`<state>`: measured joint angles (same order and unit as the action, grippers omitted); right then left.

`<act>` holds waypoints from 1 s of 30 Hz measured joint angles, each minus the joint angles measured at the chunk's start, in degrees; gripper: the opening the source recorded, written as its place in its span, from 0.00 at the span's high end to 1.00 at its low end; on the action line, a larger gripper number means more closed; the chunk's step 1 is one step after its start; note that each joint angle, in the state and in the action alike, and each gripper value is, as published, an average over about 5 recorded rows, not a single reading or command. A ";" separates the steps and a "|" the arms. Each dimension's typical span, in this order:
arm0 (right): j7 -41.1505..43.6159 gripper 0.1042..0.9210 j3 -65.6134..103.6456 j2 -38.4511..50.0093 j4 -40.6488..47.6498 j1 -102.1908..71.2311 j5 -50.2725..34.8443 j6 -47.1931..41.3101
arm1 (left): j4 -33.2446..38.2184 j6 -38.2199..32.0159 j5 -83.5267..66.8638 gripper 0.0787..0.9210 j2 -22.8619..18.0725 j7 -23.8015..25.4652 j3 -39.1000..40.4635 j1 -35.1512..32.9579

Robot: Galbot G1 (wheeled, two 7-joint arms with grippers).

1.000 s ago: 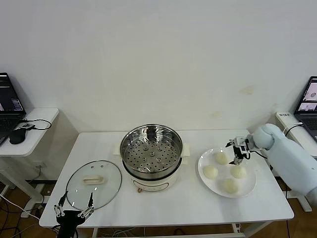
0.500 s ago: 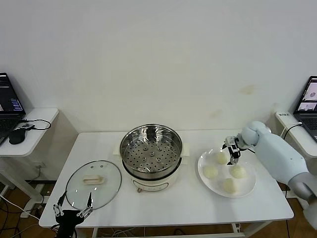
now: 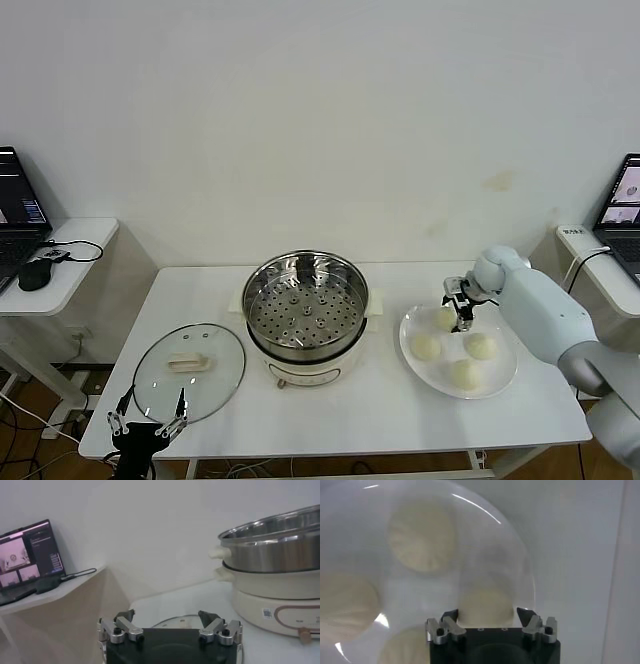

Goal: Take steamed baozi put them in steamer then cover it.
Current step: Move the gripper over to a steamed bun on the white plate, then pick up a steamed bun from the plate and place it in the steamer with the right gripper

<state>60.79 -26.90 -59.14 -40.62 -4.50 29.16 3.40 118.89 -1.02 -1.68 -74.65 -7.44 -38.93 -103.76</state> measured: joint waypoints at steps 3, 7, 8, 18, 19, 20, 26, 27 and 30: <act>0.13 0.43 -0.26 0.27 -0.21 0.08 -0.18 -0.12 | 0.01 0.00 0.00 0.12 0.01 -0.02 -0.07 -0.11; 0.60 0.45 -1.01 1.16 -1.30 0.49 -1.00 -0.62 | 0.16 0.00 -0.01 0.12 0.02 -0.05 -0.21 -0.27; 0.75 0.45 -1.27 1.54 -1.79 0.65 -1.37 -0.78 | 0.20 -0.01 -0.02 0.12 0.03 -0.05 -0.24 -0.31; 2.13 0.43 -7.64 8.22 -11.92 5.66 -9.43 -3.38 | 0.34 0.14 -0.05 0.12 0.21 0.05 0.09 -0.47; 2.20 0.43 -8.68 8.99 -13.21 6.72 -10.63 -3.70 | 0.36 0.17 -0.08 0.12 0.27 0.05 0.17 -0.44; 2.26 0.43 -9.74 9.65 -14.46 7.85 -11.84 -4.02 | 0.38 0.20 -0.13 0.12 0.32 0.06 0.24 -0.40; 2.01 0.42 -16.93 11.46 -20.96 16.62 -19.89 -5.72 | 0.74 0.31 -0.70 0.12 0.73 0.08 0.70 -0.11; 1.84 0.42 -18.20 11.39 -21.68 18.28 -21.28 -5.88 | 0.75 0.32 -0.82 0.12 0.82 0.11 0.74 -0.04; 1.17 0.42 -22.03 10.51 -23.30 23.17 -25.33 -6.12 | 0.70 0.32 -1.23 0.12 1.14 0.19 0.77 0.21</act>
<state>61.96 -48.93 -48.62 -63.92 18.66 3.83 -2.72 119.60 -0.71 -2.91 -73.51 -7.25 -38.16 -103.55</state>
